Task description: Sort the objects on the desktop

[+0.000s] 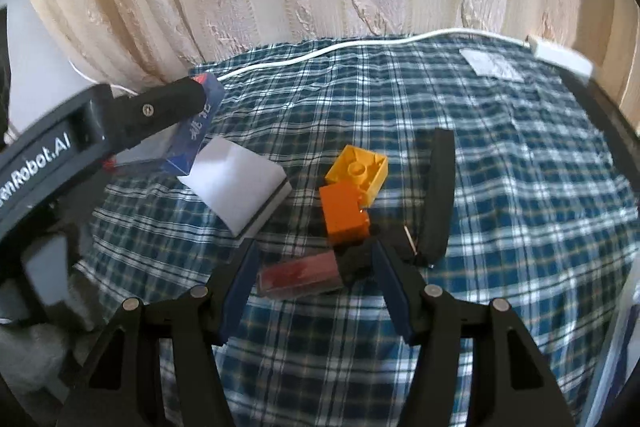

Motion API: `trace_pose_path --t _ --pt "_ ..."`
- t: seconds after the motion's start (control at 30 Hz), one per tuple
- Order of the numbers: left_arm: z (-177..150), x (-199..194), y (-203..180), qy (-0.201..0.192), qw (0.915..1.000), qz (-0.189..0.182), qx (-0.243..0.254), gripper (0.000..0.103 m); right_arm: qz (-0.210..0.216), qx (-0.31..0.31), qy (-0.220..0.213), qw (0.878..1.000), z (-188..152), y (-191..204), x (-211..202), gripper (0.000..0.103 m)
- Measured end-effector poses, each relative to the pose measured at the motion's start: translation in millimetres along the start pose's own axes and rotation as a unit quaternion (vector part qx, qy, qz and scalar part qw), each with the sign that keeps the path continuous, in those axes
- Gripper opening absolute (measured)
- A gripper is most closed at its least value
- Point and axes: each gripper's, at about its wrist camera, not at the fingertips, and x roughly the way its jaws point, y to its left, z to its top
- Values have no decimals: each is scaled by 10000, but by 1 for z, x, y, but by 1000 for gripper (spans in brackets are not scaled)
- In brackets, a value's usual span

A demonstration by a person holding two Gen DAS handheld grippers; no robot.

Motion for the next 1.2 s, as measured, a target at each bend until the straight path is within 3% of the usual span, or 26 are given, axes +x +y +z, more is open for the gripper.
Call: trace_pose_path --t 0.23,0.53,0.67,0.83,1.07,1.1,1.2 --pt "-1 1 -2 22 10000 -23 33 93 -460 -534 -65 9975 -8 7 0 54" --pt "-1 3 -2 71 9999 -74 5 93 -707 -191 71 9973 -15 -20 -9 54" --pt "-1 1 -4 68 9999 -125 4 93 -343 152 232 9990 -15 -27 -4 54" --pt "-1 1 -3 65 9999 -141 -29 93 46 152 334 9993 -10 -9 2 54" --pt "-1 0 2 71 9998 -158 -128 93 -46 275 320 9991 -1 3 12 54" --pt "-1 0 2 76 9998 -169 -121 93 -88 361 360 9987 1 1 15 55" --pt "-2 1 -1 92 9997 -204 -90 93 -245 611 456 9968 4 -6 22 70"
